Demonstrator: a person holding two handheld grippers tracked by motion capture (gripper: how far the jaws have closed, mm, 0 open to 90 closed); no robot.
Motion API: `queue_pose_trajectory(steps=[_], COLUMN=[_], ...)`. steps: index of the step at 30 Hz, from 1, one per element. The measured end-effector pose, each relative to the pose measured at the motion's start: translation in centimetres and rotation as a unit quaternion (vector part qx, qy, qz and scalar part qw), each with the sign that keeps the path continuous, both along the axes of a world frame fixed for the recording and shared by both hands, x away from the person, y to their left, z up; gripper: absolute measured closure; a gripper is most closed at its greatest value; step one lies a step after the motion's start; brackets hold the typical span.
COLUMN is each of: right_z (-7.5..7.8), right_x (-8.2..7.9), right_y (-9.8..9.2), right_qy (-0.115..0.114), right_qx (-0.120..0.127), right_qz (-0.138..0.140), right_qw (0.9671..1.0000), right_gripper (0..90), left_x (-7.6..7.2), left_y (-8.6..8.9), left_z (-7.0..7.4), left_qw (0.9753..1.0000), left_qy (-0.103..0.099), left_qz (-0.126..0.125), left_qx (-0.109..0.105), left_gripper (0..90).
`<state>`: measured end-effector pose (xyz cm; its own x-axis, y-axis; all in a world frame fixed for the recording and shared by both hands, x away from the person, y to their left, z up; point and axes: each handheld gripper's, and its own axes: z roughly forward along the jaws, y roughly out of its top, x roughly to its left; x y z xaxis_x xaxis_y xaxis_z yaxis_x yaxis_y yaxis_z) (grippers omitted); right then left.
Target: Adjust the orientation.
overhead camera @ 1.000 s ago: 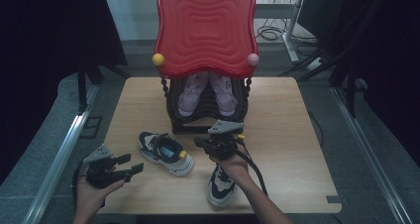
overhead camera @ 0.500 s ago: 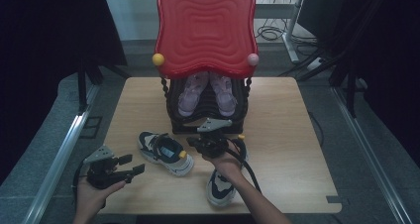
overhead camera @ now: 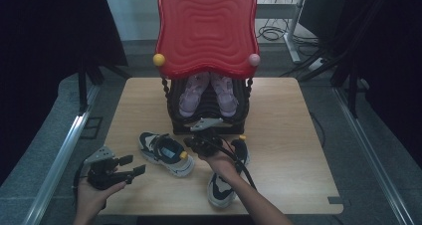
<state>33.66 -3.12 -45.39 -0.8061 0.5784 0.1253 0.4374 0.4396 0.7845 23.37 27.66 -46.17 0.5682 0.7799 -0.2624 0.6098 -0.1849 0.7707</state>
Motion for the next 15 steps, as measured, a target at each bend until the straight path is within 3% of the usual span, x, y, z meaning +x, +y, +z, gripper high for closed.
queue_pose_trajectory(steps=[15], right_z=[-0.7], right_x=[0.1], right_y=[1.5], right_qy=[0.01], right_qx=[-0.032], right_qz=[-0.014], right_qw=[0.9994], right_gripper=[89.7], left_x=[-0.1], left_y=[0.2], left_z=[0.1], left_qw=[1.0], left_qy=[-0.001], left_qz=[0.003], left_qx=[-0.001], left_gripper=[30.8])
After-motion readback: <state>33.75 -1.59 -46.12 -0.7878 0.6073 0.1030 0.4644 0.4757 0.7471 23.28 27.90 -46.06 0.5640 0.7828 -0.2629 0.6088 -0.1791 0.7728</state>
